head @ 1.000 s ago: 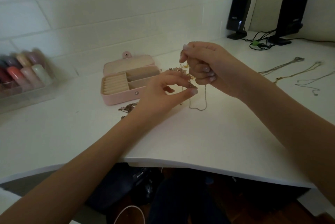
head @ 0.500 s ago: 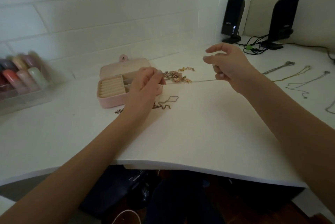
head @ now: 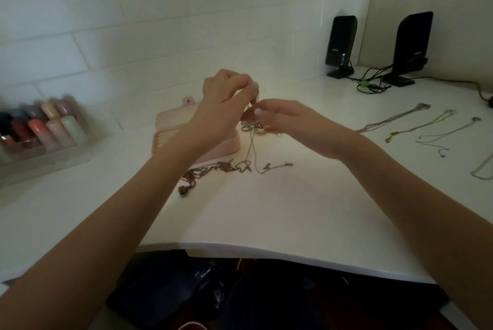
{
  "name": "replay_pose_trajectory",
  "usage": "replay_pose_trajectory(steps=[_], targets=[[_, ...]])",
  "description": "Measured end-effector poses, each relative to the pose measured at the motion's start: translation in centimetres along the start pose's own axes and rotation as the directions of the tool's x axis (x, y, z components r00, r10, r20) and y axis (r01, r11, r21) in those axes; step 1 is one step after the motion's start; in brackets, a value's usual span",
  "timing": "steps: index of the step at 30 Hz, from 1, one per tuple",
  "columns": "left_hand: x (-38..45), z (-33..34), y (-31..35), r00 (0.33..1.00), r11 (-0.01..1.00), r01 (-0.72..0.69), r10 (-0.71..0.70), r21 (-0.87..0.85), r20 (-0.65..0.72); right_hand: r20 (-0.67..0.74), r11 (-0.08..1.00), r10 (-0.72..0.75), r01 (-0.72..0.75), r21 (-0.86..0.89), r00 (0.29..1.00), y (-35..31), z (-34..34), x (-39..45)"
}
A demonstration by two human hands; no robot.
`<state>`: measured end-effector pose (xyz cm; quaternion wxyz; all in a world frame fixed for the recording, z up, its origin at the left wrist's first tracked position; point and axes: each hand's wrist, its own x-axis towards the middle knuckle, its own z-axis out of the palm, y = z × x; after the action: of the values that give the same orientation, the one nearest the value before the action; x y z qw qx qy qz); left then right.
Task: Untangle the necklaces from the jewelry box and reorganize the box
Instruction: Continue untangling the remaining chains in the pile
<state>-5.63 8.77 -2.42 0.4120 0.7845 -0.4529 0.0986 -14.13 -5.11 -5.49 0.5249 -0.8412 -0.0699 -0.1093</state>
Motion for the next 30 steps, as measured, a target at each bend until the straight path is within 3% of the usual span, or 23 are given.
replay_pose_trajectory(steps=[2,5,7,9,11,14,16,19,23,26,28,30], targets=[[1.1,-0.2,0.6,0.998,0.999,-0.022,0.024,0.040,-0.050,0.008,0.996,-0.009,0.008,0.094,1.000,0.1,0.2,0.0],[1.9,-0.7,0.7,0.972,1.000,-0.018,0.022,0.018,-0.233,-0.028,0.933,0.040,-0.028,0.358,0.999,0.0,-0.9,0.2],[2.0,-1.1,0.9,0.944,0.995,0.011,-0.043,-0.100,-0.328,-0.047,0.901,0.071,-0.044,0.431,0.996,0.2,-2.0,0.1],[2.1,-1.5,1.3,0.926,0.964,0.055,-0.147,-0.261,-0.348,-0.017,0.924,0.061,-0.050,0.378,0.998,0.4,-2.4,-0.1],[2.2,-1.7,2.0,0.923,0.852,0.105,-0.275,-0.512,-0.268,0.045,0.955,0.079,-0.089,0.282,0.996,0.8,-2.5,-0.5],[2.3,-2.1,3.3,0.917,0.557,0.133,-0.384,-0.820,-0.112,0.159,0.972,0.138,-0.164,0.165,0.978,1.0,-2.6,-0.8],[2.5,-2.4,4.0,0.910,0.448,0.099,-0.402,-0.889,-0.101,0.215,0.968,0.169,-0.203,0.145,0.962,0.8,-2.7,-1.0],[3.1,-3.1,4.8,0.905,0.402,0.027,-0.398,-0.915,-0.148,0.275,0.955,0.198,-0.248,0.163,0.941,0.7,-3.1,-1.2],[4.1,-4.5,5.5,0.918,0.483,-0.039,-0.328,-0.875,-0.222,0.389,0.939,0.260,-0.326,0.112,0.884,1.3,-3.3,-1.3],[4.2,-4.4,5.5,0.955,0.656,0.017,-0.234,-0.754,-0.183,0.414,0.955,0.280,-0.294,-0.029,0.866,1.6,-3.4,-1.1],[3.9,-3.8,5.1,0.986,0.783,0.090,-0.157,-0.615,-0.057,0.244,0.973,0.221,-0.198,-0.117,0.944,1.5,-3.3,-1.0],[3.2,-3.1,4.7,0.986,0.884,0.158,-0.113,-0.439,0.126,-0.055,0.995,0.075,-0.078,-0.065,0.996,1.0,-3.4,-0.8]])
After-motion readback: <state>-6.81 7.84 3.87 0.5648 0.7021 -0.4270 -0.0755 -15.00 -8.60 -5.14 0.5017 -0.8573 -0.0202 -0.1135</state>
